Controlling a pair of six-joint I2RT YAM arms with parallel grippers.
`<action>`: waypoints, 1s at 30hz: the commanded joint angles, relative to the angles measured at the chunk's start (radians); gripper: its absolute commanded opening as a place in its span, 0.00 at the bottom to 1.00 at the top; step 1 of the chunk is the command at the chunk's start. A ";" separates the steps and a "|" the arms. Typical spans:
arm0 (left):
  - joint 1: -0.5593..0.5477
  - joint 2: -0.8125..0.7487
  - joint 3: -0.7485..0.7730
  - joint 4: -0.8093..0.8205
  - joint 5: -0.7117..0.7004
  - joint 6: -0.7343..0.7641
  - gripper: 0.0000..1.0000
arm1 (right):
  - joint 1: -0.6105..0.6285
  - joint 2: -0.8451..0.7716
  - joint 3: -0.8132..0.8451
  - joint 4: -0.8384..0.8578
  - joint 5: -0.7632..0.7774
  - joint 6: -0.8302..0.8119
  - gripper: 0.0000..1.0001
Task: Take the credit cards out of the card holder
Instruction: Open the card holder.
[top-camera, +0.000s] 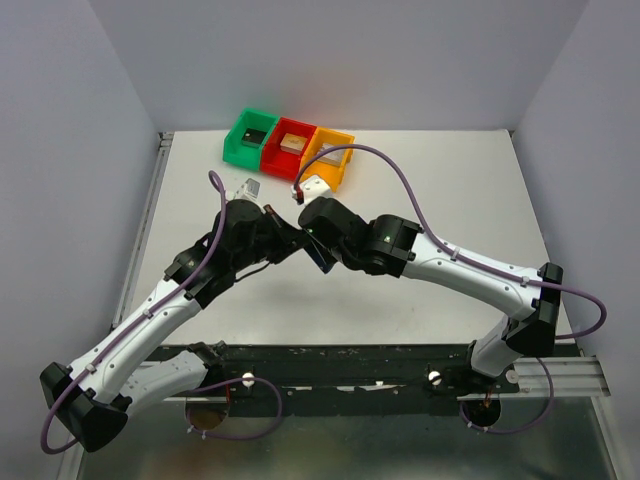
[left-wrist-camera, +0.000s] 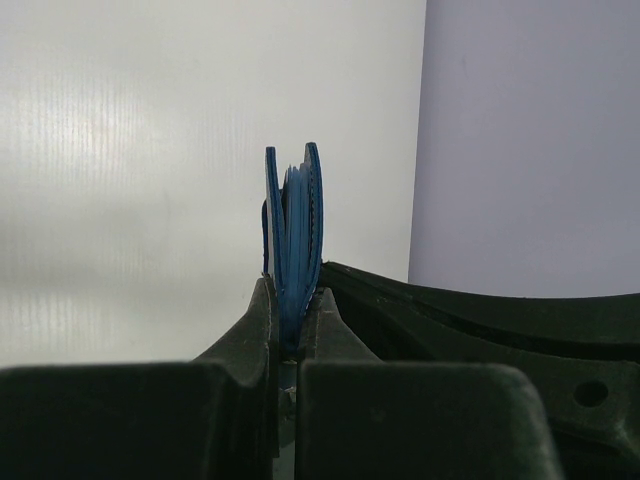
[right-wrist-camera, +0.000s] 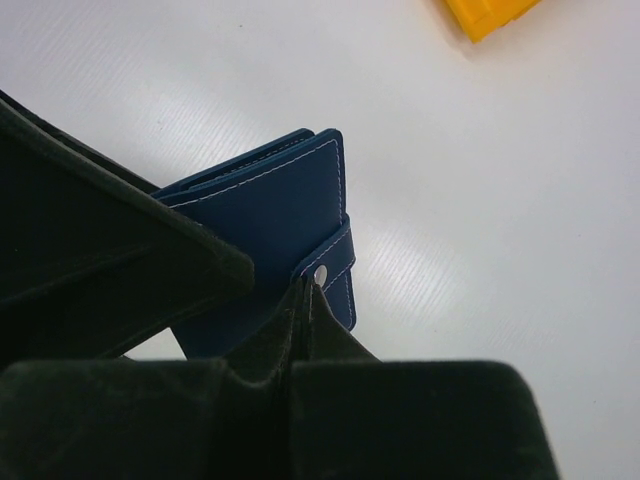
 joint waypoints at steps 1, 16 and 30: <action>-0.014 -0.060 0.008 0.056 0.034 -0.013 0.00 | -0.019 0.017 -0.002 -0.099 0.136 -0.005 0.00; -0.014 -0.074 -0.010 0.055 0.025 -0.018 0.00 | -0.028 0.000 -0.008 -0.107 0.158 0.012 0.00; -0.014 -0.085 -0.022 0.043 0.017 -0.024 0.00 | -0.034 -0.010 0.005 -0.125 0.176 0.018 0.00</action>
